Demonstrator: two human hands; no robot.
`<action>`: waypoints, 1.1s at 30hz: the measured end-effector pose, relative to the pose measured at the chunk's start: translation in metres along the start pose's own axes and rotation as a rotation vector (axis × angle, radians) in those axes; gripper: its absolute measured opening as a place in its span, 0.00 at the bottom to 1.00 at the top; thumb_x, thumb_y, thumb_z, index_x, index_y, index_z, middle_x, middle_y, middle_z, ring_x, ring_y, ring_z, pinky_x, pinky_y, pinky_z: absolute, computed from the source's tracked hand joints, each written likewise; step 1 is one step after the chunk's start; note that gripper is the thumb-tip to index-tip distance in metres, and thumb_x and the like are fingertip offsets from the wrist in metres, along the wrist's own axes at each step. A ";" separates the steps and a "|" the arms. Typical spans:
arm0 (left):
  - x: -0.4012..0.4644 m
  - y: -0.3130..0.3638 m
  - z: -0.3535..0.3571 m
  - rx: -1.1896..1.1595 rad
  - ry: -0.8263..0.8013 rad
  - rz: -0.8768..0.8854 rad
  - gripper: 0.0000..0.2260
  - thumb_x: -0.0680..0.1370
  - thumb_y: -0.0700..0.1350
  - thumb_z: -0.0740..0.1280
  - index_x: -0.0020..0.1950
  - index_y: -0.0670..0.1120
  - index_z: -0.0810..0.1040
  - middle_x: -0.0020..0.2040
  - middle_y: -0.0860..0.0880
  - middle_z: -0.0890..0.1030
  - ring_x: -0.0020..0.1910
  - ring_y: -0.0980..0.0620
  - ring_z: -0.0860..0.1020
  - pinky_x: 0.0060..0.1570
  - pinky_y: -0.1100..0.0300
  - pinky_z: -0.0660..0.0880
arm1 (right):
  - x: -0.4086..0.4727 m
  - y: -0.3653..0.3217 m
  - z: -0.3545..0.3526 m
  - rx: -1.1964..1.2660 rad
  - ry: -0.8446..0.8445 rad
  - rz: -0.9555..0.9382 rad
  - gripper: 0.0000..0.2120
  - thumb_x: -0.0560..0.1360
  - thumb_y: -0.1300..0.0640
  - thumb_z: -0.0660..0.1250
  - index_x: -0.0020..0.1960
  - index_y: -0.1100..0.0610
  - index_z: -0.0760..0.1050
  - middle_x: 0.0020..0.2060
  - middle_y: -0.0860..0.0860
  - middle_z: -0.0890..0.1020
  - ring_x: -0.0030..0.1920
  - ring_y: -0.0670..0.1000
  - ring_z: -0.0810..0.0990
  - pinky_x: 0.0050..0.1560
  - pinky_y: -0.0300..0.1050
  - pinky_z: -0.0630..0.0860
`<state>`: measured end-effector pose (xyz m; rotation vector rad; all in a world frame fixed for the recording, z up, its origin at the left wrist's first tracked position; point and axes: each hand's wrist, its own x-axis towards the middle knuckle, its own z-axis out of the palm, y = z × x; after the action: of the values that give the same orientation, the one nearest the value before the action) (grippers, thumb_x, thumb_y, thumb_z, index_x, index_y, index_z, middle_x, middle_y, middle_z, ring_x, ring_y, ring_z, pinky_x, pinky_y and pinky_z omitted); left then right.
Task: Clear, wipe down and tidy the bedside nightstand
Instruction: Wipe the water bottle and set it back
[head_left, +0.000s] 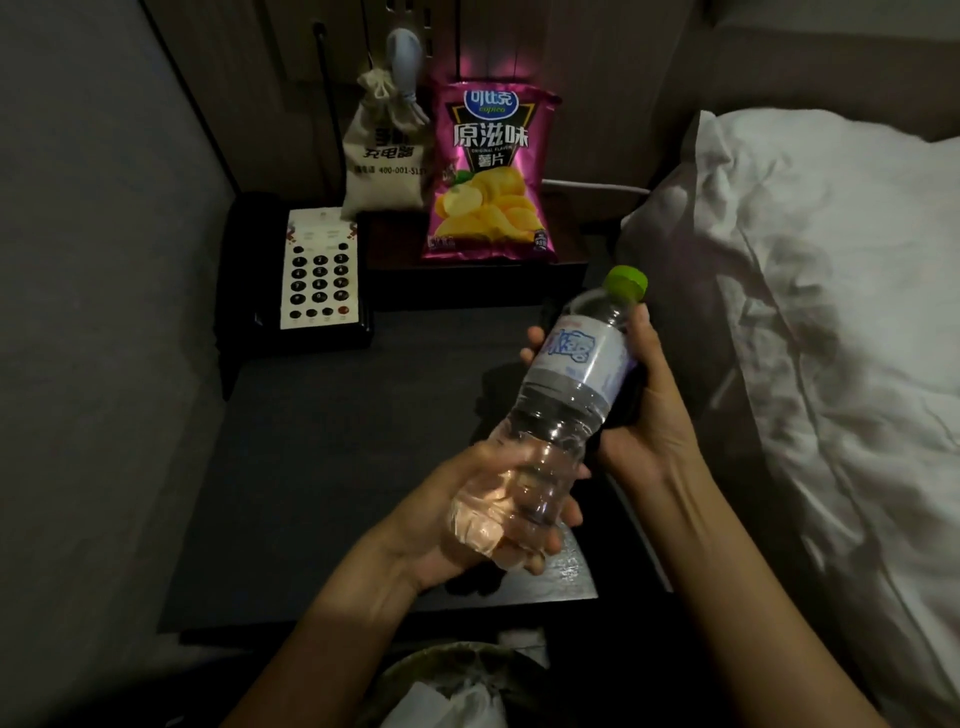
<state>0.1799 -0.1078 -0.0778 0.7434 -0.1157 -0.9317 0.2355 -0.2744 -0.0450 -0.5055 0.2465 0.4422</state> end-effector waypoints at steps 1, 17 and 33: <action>0.001 -0.002 0.001 -0.107 -0.066 -0.011 0.29 0.70 0.55 0.72 0.63 0.36 0.76 0.45 0.40 0.80 0.38 0.48 0.81 0.35 0.57 0.78 | 0.000 0.003 0.000 -0.006 -0.027 0.027 0.46 0.46 0.51 0.87 0.61 0.64 0.77 0.56 0.64 0.82 0.52 0.60 0.84 0.57 0.59 0.78; 0.013 0.005 -0.008 0.714 0.760 0.361 0.17 0.61 0.54 0.75 0.47 0.49 0.80 0.40 0.51 0.84 0.40 0.54 0.83 0.42 0.55 0.79 | 0.003 0.035 0.004 -0.593 0.012 -0.139 0.27 0.67 0.63 0.76 0.64 0.66 0.74 0.54 0.64 0.82 0.52 0.59 0.83 0.53 0.49 0.81; -0.003 0.035 -0.019 0.665 0.833 0.477 0.32 0.70 0.60 0.67 0.71 0.48 0.69 0.60 0.49 0.80 0.59 0.54 0.79 0.61 0.55 0.74 | 0.003 0.043 0.005 -0.908 0.011 -0.227 0.24 0.68 0.72 0.73 0.63 0.63 0.75 0.54 0.57 0.84 0.53 0.52 0.84 0.56 0.45 0.80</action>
<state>0.2097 -0.0819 -0.0691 1.5851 0.1400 -0.0559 0.2187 -0.2375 -0.0597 -1.4095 -0.0199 0.3105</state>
